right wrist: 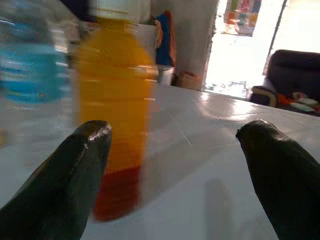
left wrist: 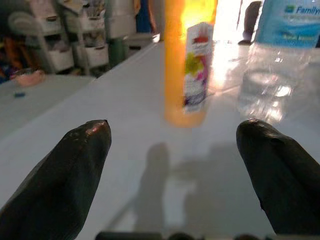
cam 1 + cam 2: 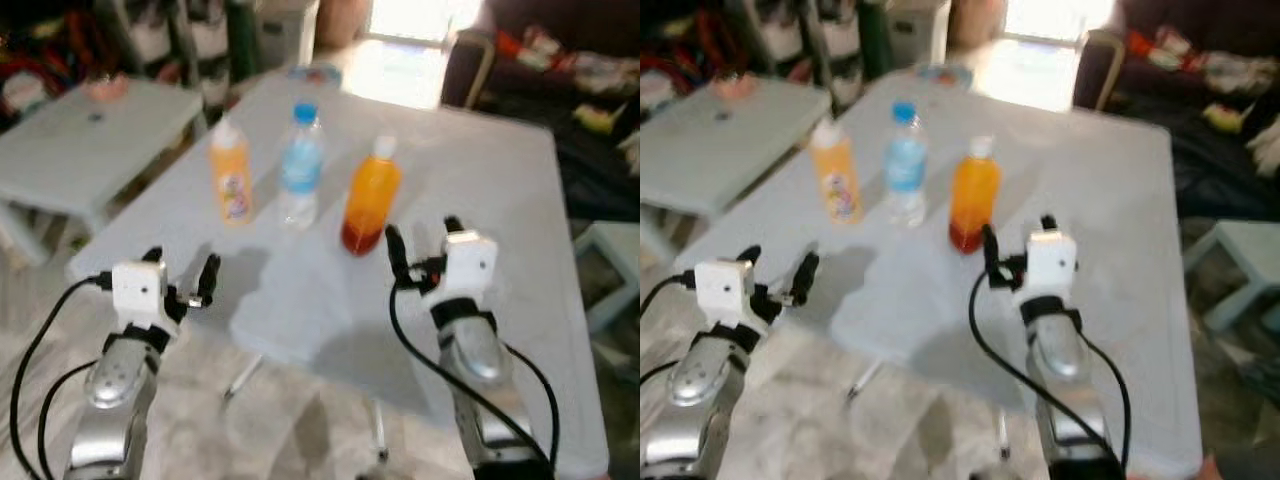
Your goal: Restocking fridge
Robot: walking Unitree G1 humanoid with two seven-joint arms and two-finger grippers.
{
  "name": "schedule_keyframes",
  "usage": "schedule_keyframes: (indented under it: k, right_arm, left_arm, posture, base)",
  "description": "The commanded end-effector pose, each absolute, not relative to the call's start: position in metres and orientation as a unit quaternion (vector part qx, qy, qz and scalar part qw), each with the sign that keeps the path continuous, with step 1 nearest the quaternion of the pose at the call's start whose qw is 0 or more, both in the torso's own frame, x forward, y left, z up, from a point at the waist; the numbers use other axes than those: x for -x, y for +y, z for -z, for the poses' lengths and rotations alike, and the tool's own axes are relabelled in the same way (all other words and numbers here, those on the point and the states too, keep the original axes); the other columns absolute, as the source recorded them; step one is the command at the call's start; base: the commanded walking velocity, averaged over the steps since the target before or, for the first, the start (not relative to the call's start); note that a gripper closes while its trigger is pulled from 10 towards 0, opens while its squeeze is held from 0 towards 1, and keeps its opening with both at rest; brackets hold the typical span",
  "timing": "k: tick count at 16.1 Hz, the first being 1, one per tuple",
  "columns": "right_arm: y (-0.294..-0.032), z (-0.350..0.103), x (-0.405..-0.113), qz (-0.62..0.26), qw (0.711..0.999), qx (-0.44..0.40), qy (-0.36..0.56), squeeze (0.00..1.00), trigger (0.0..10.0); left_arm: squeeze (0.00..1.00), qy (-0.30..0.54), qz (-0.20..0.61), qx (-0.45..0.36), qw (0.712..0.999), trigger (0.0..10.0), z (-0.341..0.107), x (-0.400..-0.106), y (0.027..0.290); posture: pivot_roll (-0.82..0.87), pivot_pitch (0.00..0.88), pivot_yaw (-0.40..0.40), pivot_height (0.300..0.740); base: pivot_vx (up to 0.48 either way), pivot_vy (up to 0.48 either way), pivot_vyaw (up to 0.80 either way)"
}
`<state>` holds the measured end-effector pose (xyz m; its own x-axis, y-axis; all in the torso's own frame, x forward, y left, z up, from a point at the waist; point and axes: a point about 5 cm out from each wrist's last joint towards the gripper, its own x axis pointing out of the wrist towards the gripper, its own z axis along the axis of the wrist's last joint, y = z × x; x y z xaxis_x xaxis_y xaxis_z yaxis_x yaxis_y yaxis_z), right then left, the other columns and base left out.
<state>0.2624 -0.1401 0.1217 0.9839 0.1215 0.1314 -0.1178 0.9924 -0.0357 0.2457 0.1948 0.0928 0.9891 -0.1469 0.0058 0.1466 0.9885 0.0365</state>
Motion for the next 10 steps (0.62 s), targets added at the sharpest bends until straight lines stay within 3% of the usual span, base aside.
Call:
schedule_keyframes:
  k: [1, 10]
  right_arm:
    - [-0.15, -0.1199, -0.2611, -0.047, 0.997, 0.022, -0.062, 0.0, 10.0]
    - [-0.1418, -0.1202, -0.2624, -0.068, 0.995, 0.026, -0.068, 0.0, 10.0]
  left_arm:
    - [0.0, -0.004, 0.088, -0.015, 0.996, 10.0, -0.0922, -0.2464, 0.1869]
    - [0.0, 0.006, 0.077, -0.023, 0.997, 10.0, -0.0881, -0.2393, 0.1967]
  posture:
    - [0.07, 0.022, -0.007, 0.74]
    - [0.08, 0.041, -0.004, 0.74]
  base:
    - [0.247, 0.0, 0.0]
    - [0.0, 0.0, 0.0]
